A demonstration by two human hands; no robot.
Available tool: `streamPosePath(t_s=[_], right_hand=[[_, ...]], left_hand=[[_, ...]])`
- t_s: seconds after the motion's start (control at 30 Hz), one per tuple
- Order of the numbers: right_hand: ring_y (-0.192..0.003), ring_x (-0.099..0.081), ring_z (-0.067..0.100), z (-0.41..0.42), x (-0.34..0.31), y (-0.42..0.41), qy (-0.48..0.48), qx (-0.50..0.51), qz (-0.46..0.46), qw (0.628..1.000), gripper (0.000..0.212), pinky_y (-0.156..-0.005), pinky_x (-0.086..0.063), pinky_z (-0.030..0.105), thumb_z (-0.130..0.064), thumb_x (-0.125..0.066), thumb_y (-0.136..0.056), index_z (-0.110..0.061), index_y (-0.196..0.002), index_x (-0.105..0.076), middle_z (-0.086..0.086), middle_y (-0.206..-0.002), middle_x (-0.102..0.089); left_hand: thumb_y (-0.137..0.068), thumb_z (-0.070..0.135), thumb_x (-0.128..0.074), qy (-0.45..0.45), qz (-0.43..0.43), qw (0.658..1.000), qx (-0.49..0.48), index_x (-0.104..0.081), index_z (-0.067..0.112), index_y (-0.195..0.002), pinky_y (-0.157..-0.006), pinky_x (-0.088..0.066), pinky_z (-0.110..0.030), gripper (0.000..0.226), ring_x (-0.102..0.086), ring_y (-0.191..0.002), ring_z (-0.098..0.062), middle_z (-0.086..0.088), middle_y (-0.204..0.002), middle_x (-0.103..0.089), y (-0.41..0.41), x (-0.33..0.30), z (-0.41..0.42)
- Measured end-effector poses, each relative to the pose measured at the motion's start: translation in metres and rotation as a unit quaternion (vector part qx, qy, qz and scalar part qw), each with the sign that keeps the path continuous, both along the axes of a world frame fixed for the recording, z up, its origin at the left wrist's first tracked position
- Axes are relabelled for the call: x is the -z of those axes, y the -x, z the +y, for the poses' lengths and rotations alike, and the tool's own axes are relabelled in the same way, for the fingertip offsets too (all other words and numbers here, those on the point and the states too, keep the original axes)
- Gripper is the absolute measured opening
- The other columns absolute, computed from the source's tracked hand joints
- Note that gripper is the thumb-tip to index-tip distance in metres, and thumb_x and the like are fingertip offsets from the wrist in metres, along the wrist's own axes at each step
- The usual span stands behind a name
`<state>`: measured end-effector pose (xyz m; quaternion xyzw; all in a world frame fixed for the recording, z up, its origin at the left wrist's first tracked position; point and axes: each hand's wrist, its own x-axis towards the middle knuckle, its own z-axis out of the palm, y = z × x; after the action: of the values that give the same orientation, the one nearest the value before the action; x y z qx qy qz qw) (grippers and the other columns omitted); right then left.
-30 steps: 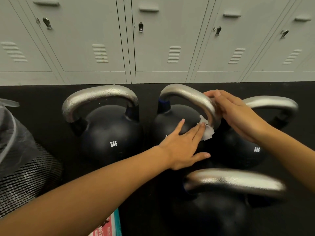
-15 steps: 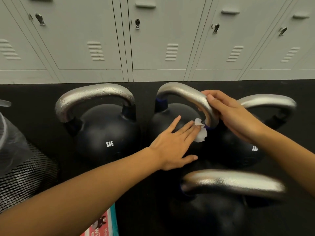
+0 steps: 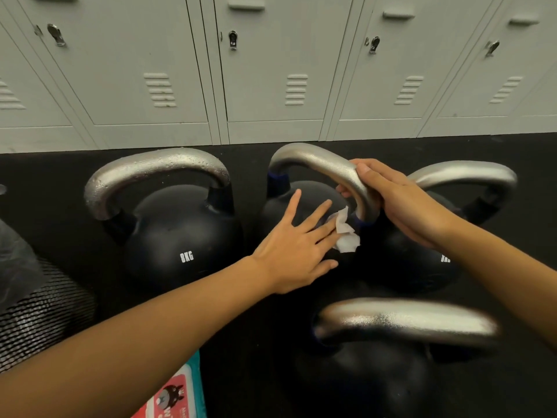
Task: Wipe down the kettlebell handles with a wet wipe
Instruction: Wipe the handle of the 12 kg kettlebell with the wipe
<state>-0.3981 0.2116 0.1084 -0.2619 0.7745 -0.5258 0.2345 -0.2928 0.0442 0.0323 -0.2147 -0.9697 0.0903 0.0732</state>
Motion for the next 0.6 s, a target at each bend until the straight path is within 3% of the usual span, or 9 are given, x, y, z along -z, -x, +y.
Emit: streamPosePath(t_s=[0.1, 0.3, 0.4, 0.5, 0.6], right_hand=[[-0.107, -0.065, 0.016, 0.000, 0.001, 0.001, -0.001, 0.001, -0.003, 1.000, 0.034, -0.097, -0.049, 0.044, -0.038, -0.037, -0.103, -0.026, -0.130, -0.054, 0.001, -0.109, -0.070], [-0.112, -0.062, 0.030, 0.001, 0.000, 0.003, 0.009, -0.007, -0.008, 1.000, 0.038, -0.097, -0.049, 0.044, -0.044, -0.042, -0.098, -0.026, -0.127, -0.058, 0.011, -0.116, -0.066], [-0.110, -0.062, 0.028, 0.002, 0.000, 0.004, 0.005, -0.013, -0.005, 1.000, 0.042, -0.096, -0.049, 0.044, -0.048, -0.043, -0.094, -0.026, -0.126, -0.059, 0.011, -0.115, -0.066], [-0.107, -0.066, 0.018, 0.003, 0.000, 0.004, 0.010, -0.010, -0.014, 1.000, 0.036, -0.099, -0.048, 0.043, -0.042, -0.041, -0.100, -0.025, -0.125, -0.060, 0.005, -0.109, -0.071], [-0.110, -0.065, 0.022, 0.002, 0.000, 0.003, 0.020, 0.000, -0.011, 1.000, 0.031, -0.103, -0.046, 0.043, -0.037, -0.041, -0.102, -0.025, -0.120, -0.063, 0.005, -0.107, -0.072]], left_hand=[[-0.099, 0.054, -0.020, -0.015, -0.009, 0.999, -0.031, -0.025, 0.014, -0.150, -0.110, 0.011, -0.067, 0.065, 0.000, -0.148, -0.027, -0.002, -0.158, -0.023, 0.012, -0.008, 0.006], [-0.097, 0.059, -0.028, -0.119, -0.083, 0.988, -0.052, -0.033, 0.028, -0.146, -0.107, 0.017, -0.068, 0.058, 0.004, -0.149, -0.018, 0.011, -0.157, -0.023, 0.044, -0.021, 0.013], [-0.098, 0.053, -0.034, -0.142, -0.067, 0.986, -0.049, -0.036, 0.025, -0.146, -0.107, 0.019, -0.060, 0.055, 0.001, -0.149, -0.017, 0.010, -0.156, -0.027, 0.038, -0.016, 0.008], [-0.099, 0.035, -0.048, -0.125, 0.033, 0.992, -0.012, -0.045, 0.019, -0.141, -0.111, 0.007, -0.058, 0.045, -0.025, -0.145, -0.020, 0.001, -0.148, -0.044, 0.019, -0.001, 0.003], [-0.086, 0.028, -0.068, -0.044, 0.093, 0.993, 0.058, -0.065, 0.025, -0.120, -0.110, -0.014, -0.062, 0.034, -0.046, -0.133, -0.023, 0.002, -0.131, -0.061, 0.004, 0.008, 0.002]])
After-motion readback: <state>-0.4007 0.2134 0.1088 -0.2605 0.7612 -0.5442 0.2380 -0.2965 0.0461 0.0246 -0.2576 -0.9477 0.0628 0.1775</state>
